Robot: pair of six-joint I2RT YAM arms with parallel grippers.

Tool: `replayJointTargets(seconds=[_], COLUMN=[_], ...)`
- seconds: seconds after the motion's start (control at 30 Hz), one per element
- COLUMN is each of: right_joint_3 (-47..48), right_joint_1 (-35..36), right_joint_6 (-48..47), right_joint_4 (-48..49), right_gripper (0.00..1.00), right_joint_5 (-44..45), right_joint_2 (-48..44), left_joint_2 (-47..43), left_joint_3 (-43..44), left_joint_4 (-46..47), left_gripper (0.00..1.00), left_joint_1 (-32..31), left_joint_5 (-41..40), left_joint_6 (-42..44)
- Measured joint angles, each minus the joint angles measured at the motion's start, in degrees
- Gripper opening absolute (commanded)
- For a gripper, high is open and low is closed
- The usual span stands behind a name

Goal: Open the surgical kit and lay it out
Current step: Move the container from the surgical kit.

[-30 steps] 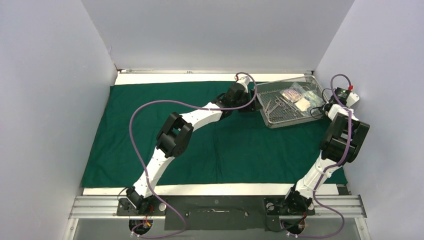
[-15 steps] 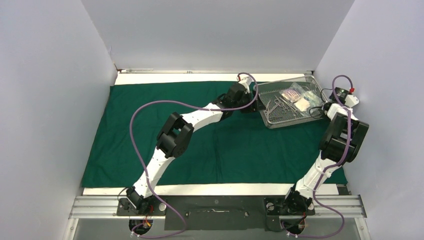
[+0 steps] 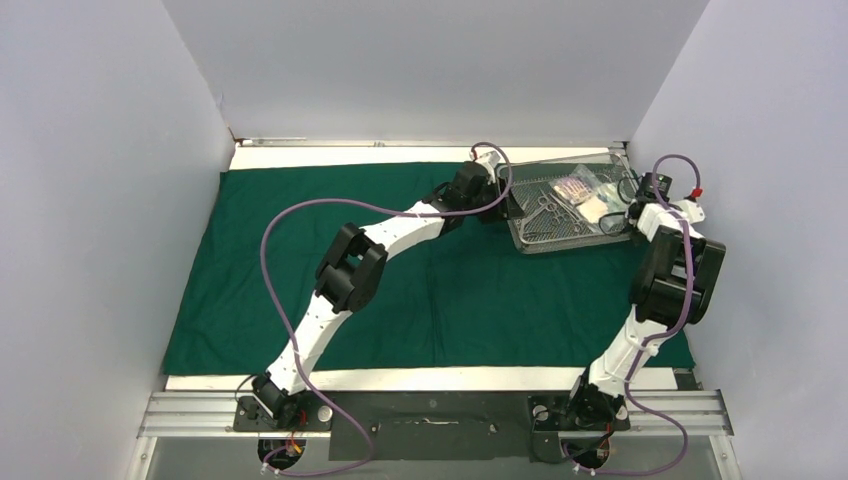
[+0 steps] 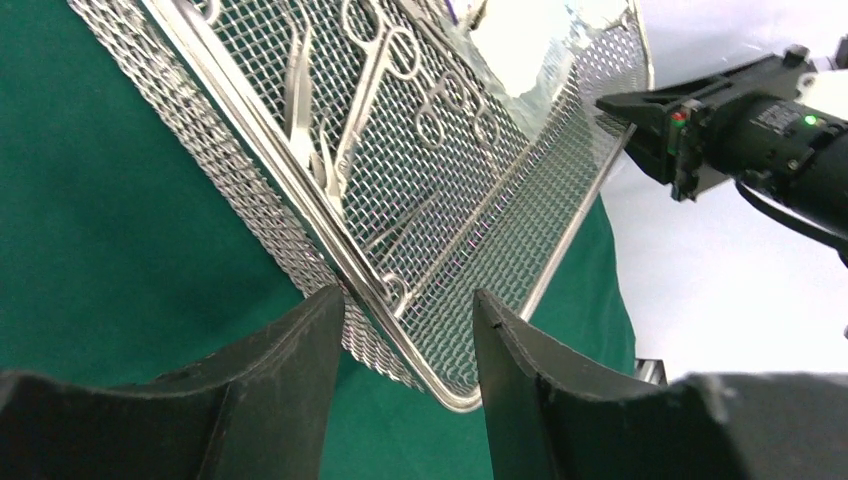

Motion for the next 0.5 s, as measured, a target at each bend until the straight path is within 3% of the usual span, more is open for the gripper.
replayJointTargets(seconds=[0.17, 0.37, 0.5], right_joint_3=[-1.9, -5.2, -5.6], right_joint_1=[0.4, 1.0, 1.1], right_joint_6=[5.5, 9.8, 11.2], right_joint_4=[-0.5, -0.4, -0.8], right_gripper=[0.05, 0.05, 0.05], right_joint_5=[0.6, 1.5, 2.0], right_joint_2=[-1.4, -3.7, -4.0], left_joint_2=[1.7, 3.3, 4.3], left_joint_3=[2.9, 4.3, 6.1], left_joint_4=[-4.3, -6.1, -6.2], left_gripper=[0.42, 0.3, 0.29], left_joint_1=[0.5, 0.6, 0.9], left_joint_5=[-1.8, -2.2, -1.6], left_joint_6=[1.4, 2.1, 2.5])
